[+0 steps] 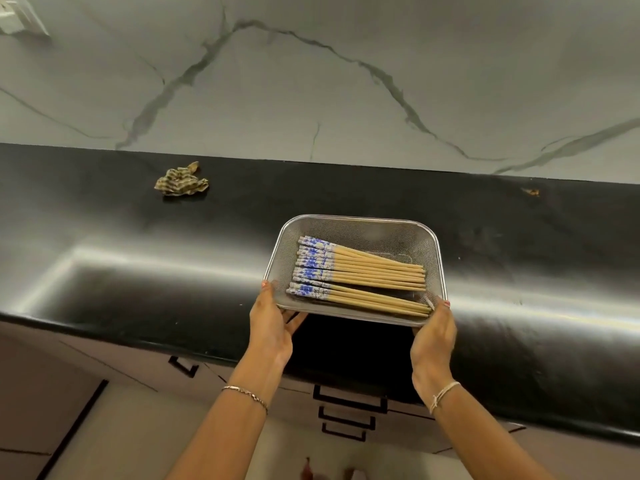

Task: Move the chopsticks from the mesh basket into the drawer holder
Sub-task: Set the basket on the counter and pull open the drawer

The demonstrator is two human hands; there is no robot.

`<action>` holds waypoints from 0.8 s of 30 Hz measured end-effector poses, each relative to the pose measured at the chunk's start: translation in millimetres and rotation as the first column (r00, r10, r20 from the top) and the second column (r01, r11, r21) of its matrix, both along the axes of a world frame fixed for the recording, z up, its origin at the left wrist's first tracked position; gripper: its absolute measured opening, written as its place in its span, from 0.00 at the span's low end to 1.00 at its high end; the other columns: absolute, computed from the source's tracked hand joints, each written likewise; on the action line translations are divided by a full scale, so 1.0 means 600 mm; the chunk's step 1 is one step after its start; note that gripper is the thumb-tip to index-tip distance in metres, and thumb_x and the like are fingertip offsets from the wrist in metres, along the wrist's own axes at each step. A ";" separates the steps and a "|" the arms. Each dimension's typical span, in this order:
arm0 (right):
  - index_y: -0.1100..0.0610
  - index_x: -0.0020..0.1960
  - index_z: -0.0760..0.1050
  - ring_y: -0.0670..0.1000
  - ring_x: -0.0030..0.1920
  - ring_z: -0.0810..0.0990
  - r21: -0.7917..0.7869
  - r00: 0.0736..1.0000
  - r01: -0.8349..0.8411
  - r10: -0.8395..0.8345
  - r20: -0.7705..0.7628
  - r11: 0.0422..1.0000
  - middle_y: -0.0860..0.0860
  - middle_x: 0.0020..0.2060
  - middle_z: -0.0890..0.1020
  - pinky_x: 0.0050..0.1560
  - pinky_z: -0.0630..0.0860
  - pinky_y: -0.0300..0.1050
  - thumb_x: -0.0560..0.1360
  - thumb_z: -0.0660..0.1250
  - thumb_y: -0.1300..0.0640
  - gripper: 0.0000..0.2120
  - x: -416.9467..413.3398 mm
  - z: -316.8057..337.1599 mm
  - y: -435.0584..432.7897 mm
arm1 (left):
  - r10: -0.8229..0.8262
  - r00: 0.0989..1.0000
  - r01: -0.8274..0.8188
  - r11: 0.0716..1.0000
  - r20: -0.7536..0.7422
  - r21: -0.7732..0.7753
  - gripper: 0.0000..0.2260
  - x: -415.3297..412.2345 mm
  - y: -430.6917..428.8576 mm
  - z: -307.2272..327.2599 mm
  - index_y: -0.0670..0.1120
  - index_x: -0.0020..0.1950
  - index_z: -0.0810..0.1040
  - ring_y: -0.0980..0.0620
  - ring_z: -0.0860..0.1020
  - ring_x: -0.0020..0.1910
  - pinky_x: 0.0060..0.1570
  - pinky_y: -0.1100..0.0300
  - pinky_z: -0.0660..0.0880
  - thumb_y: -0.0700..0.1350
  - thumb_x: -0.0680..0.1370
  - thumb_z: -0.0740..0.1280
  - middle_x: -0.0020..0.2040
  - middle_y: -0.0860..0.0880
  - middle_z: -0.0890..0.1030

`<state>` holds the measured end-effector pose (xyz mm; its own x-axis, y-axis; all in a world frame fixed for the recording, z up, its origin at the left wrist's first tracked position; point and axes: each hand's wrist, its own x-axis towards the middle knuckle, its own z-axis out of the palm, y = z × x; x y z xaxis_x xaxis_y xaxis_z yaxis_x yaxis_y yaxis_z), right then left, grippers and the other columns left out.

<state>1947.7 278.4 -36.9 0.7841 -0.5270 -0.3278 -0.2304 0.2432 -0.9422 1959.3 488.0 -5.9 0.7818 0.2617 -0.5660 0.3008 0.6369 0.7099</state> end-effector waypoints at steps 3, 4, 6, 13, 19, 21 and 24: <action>0.55 0.73 0.65 0.52 0.69 0.70 -0.022 1.000 0.011 -0.011 0.002 1.000 0.53 0.68 0.73 0.73 0.63 0.55 0.82 0.47 0.44 0.25 -0.003 -0.009 0.002 | -0.003 1.000 0.003 1.000 -0.007 0.020 0.15 0.007 0.006 -0.007 0.46 0.64 0.75 0.42 0.81 0.56 0.47 0.51 0.80 0.52 0.82 0.60 0.57 0.42 0.82; 0.55 0.73 0.65 0.53 0.69 0.70 -0.023 1.000 0.016 -0.016 0.006 1.000 0.54 0.67 0.73 0.73 0.64 0.55 0.82 0.48 0.44 0.25 -0.003 -0.013 0.002 | 0.002 1.000 -0.002 1.000 -0.010 0.024 0.14 0.008 0.008 -0.008 0.46 0.63 0.76 0.42 0.81 0.56 0.45 0.51 0.80 0.52 0.82 0.61 0.57 0.42 0.82; 0.56 0.72 0.65 0.53 0.69 0.70 -0.021 1.000 0.027 -0.027 0.011 0.999 0.54 0.68 0.73 0.73 0.63 0.56 0.82 0.48 0.44 0.25 -0.005 -0.015 0.007 | 0.004 1.000 -0.003 1.000 -0.014 0.027 0.13 0.008 0.012 -0.009 0.46 0.61 0.76 0.43 0.82 0.55 0.43 0.52 0.80 0.52 0.82 0.61 0.56 0.42 0.83; 0.54 0.57 0.78 0.53 0.56 0.80 -0.054 0.996 0.087 -0.087 0.012 0.995 0.54 0.54 0.82 0.65 0.73 0.57 0.80 0.55 0.47 0.17 -0.008 -0.001 0.011 | -0.077 0.997 0.077 0.996 0.009 0.042 0.14 0.004 0.029 -0.001 0.45 0.62 0.75 0.46 0.82 0.55 0.46 0.52 0.80 0.51 0.83 0.59 0.56 0.43 0.83; 0.45 0.50 0.76 0.47 0.56 0.81 -0.101 0.963 0.222 -0.202 0.180 0.970 0.48 0.52 0.82 0.61 0.75 0.44 0.82 0.56 0.53 0.11 -0.074 0.021 0.033 | -0.140 0.989 0.138 0.989 0.038 0.056 0.20 -0.022 0.049 0.005 0.46 0.66 0.73 0.46 0.81 0.56 0.50 0.51 0.79 0.57 0.82 0.55 0.58 0.44 0.82; 0.44 0.50 0.72 0.47 0.53 0.79 -0.206 0.932 0.286 -0.222 0.286 0.936 0.46 0.50 0.79 0.57 0.75 0.42 0.82 0.56 0.55 0.09 -0.116 0.014 0.050 | -0.144 0.989 0.138 0.983 0.043 0.118 0.19 -0.047 0.052 0.000 0.46 0.66 0.72 0.48 0.80 0.55 0.49 0.53 0.79 0.56 0.82 0.55 0.57 0.46 0.80; 0.46 0.48 0.70 0.51 0.46 0.76 -0.402 0.935 0.219 -0.073 0.348 0.889 0.50 0.44 0.76 0.51 0.74 0.44 0.81 0.55 0.53 0.07 -0.190 -0.020 0.071 | -0.189 0.978 0.155 0.942 0.087 0.298 0.12 -0.103 0.052 -0.016 0.47 0.56 0.74 0.53 0.78 0.43 0.41 0.59 0.77 0.53 0.83 0.56 0.45 0.48 0.79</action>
<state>1833.6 321.2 -49.0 0.7089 -0.6740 0.2076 0.1020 -0.1933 -0.9758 1897.5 519.1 -15.7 0.8834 0.2563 -0.3923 0.2954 0.3454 0.8908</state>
